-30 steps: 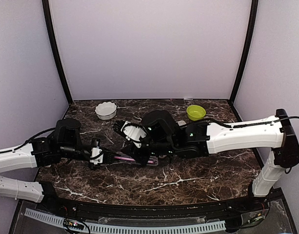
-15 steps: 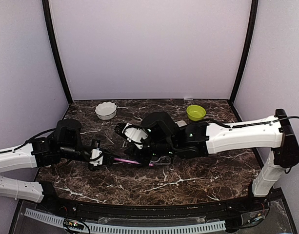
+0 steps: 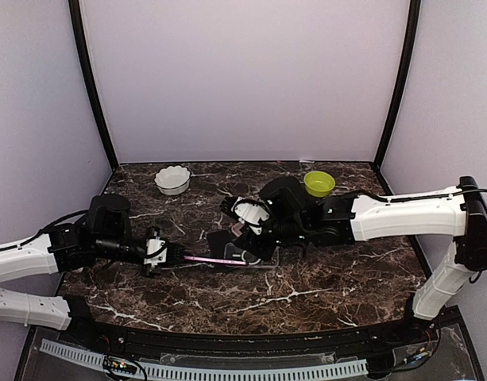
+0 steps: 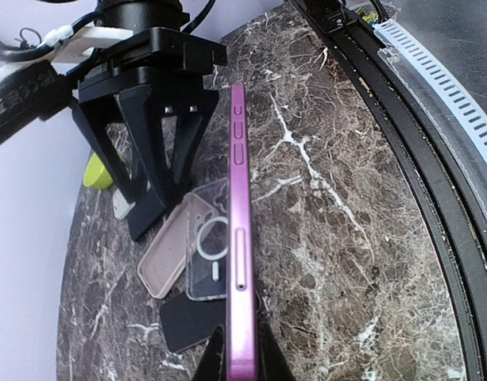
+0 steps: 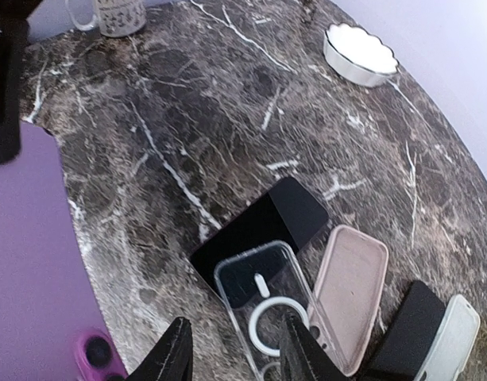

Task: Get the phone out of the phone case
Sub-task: Place the phone at the center of the board.

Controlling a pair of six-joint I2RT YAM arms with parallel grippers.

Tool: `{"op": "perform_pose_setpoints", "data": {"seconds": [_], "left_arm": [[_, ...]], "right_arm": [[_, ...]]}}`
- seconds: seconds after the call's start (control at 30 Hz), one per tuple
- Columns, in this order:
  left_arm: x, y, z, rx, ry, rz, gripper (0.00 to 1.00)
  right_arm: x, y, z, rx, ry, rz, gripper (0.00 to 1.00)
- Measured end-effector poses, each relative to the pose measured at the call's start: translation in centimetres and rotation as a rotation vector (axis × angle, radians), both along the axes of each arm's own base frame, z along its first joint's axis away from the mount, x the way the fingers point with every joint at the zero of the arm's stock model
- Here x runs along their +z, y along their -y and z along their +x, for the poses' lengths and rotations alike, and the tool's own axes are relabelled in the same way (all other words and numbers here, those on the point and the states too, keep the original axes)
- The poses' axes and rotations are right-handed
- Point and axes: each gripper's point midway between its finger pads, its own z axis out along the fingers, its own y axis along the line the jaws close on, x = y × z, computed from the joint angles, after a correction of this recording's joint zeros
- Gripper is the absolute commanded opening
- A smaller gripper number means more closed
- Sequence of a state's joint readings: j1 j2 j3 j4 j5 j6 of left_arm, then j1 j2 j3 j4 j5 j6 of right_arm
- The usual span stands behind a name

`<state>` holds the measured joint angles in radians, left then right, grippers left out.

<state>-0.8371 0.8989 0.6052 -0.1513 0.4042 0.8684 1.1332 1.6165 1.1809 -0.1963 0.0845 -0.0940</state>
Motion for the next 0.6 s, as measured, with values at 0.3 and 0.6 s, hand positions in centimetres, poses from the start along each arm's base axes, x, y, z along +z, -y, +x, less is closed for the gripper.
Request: {"op": "perform_pose_setpoints", "data": {"seconds": [0.3, 0.6], "left_arm": [[-2.1, -0.4, 2.1, 0.171, -0.354, 0.072, 0.0], [-1.7, -0.3, 4.5, 0.462, -0.727, 0.007, 0.0]], "right_arm": [[-3.1, 5.9, 3.1, -0.136, -0.042, -0.062, 0.4], [-2.4, 8.1, 3.2, -0.229, -0.027, 0.018, 0.41]]}}
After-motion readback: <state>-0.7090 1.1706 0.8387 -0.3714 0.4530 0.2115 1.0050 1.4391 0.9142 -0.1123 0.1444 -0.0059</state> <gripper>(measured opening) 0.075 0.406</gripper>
